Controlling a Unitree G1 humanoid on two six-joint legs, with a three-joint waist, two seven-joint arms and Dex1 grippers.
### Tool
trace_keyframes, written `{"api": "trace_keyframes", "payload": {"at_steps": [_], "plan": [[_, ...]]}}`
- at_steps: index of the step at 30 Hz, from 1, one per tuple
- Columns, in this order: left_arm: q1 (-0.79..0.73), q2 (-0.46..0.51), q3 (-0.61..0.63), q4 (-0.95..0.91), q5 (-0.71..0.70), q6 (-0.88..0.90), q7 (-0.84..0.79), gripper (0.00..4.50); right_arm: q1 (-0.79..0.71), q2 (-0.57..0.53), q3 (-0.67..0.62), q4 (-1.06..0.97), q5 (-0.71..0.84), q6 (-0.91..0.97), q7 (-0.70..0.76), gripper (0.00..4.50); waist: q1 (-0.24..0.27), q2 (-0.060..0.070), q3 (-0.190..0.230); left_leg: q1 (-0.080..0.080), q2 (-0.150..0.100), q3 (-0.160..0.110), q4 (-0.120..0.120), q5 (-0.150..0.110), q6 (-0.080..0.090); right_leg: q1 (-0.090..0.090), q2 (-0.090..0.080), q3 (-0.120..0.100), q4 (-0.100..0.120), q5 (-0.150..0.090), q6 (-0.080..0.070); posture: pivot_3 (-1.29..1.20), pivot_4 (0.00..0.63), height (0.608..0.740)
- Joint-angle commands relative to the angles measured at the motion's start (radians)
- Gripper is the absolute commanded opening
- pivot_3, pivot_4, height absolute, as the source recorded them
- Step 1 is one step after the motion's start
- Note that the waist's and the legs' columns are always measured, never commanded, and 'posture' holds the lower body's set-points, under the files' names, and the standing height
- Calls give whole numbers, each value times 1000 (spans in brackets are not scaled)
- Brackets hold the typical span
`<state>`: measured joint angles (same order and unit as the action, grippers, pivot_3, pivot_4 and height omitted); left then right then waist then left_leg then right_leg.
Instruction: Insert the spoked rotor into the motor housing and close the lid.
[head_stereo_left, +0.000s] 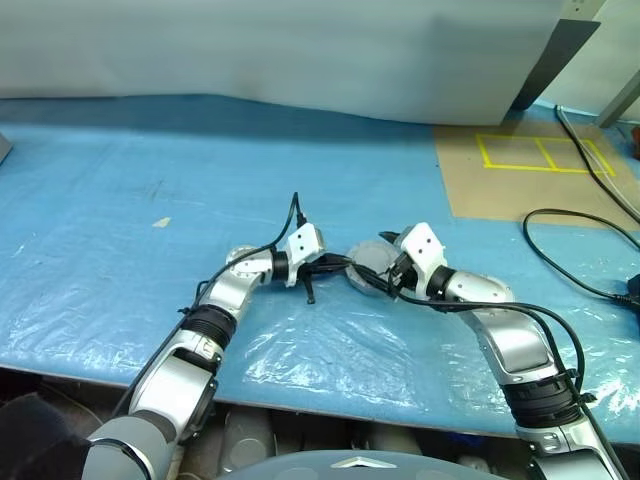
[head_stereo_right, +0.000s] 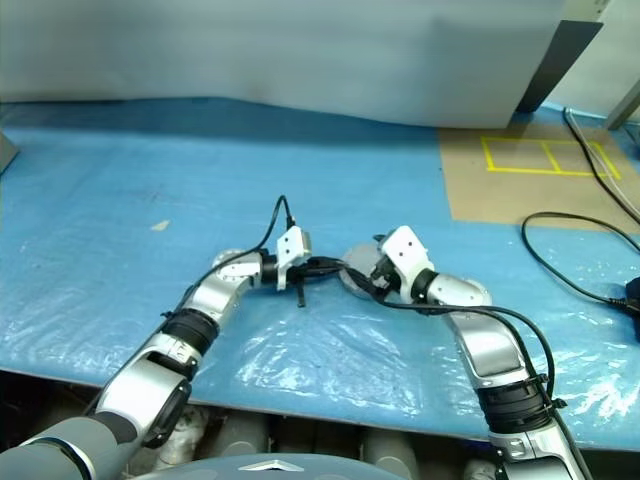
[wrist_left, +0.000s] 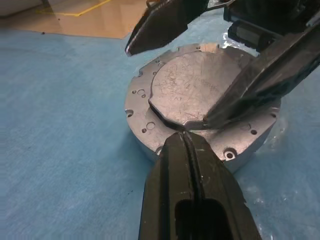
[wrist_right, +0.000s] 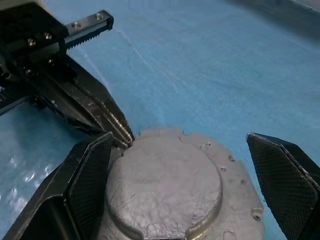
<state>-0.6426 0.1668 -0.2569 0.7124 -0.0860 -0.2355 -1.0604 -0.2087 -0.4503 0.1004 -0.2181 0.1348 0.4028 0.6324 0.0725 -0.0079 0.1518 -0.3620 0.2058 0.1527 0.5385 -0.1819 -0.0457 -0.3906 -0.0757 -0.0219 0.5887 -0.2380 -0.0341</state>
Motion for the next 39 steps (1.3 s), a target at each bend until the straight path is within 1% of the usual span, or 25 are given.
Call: {"api": "trace_keyframes", "payload": {"at_steps": [1, 4, 6, 9, 11, 14, 17, 20, 21, 27, 31, 34, 39], "plan": [[6, 2, -13, 38, 31, -6, -5, 0, -17, 11, -36, -71, 40, 22, -15, 4486, 1, 0, 0, 0, 0, 0, 0, 0, 0, 0, 0, 0, 0, 0, 0, 0, 150, 740], [8, 0, -14, 34, 33, -10, -4, 0, -5, 25, -83, -100, 114, 90, -15, 4486, 3, 0, 0, -1, 0, 0, 0, 0, 0, 0, 0, 0, 0, 0, 0, 0, 150, 740], [10, 0, -15, 18, 31, -1, -4, 0, -7, 40, -148, -128, 225, 179, -5, 4486, 6, 0, 0, -1, 0, -1, 0, 0, 0, 0, 0, 0, 0, 0, 0, 0, 150, 740], [20, 2, -16, -14, 27, 14, -7, 0, -18, 52, -292, -132, 409, 338, -23, 4486, 11, 0, 0, -2, 0, -1, 0, 0, 0, 0, 0, 0, 0, 0, 0, 0, 150, 740], [24, 5, -17, -30, 25, 24, -9, 0, -30, 66, -392, -89, 513, 430, -66, 4486, 16, 1, 1, -2, 0, -1, 0, 0, 0, 0, 0, 0, 0, 0, 0, 0, 150, 740], [26, 7, -14, -67, 18, 52, -11, 0, -17, 38, -510, 54, 586, 521, -84, 4486, 25, 1, 1, -1, 0, -1, 0, 0, 0, 0, 0, 0, 0, 0, 0, 0, 150, 740], [33, 10, -15, -108, 15, 85, -11, 0, 44, 9, -515, 139, 615, 605, -60, 4486, 26, 2, 1, -2, 0, -1, 1, 0, 0, 0, 0, -1, 0, 0, 0, 0, 150, 740], [38, 13, -18, -123, 19, 98, -8, 0, 81, 5, -488, 163, 627, 643, -48, 4486, 19, 5, 2, -5, -1, -1, 1, 0, 0, -3, 1, -2, 1, 0, 0, 0, 150, 740], [36, 14, -15, -119, 19, 99, -6, 0, 91, 9, -479, 166, 636, 654, -43, 4486, 18, 5, 2, -5, -1, 0, 1, 0, 0, -4, 1, -2, 2, 2, 3, 0, 150, 740], [40, 35, 24, -144, -19, 146, -16, 0, 97, 35, -471, 168, 670, 678, -60, 4486, 20, 5, 2, -3, 0, 0, 2, 0, 0, -2, 1, -3, 2, 0, -1, 0, 150, 740], [53, 70, 78, -110, -50, 154, -10, 0, 93, 40, -493, 180, 674, 669, -79, 4486, 20, 5, 2, -2, 0, 0, 3, 0, 0, 0, 1, -3, 2, 0, -1, 0, 150, 740], [70, 81, 113, -150, -101, 205, -29, 0, 94, 36, -491, 176, 675, 657, -84, 4486, 20, 5, 2, -1, 0, 0, 3, 0, 0, 0, 1, -3, 2, 0, -1, 0, 150, 740], [70, 60, 142, -260, -207, 326, -82, 0, 99, 44, -491, 155, 683, 639, -86, 4486, 24, 5, 2, -2, 0, 0, 3, 0, 0, -1, 1, -3, 2, 0, -1, 0, 150, 740]]}}
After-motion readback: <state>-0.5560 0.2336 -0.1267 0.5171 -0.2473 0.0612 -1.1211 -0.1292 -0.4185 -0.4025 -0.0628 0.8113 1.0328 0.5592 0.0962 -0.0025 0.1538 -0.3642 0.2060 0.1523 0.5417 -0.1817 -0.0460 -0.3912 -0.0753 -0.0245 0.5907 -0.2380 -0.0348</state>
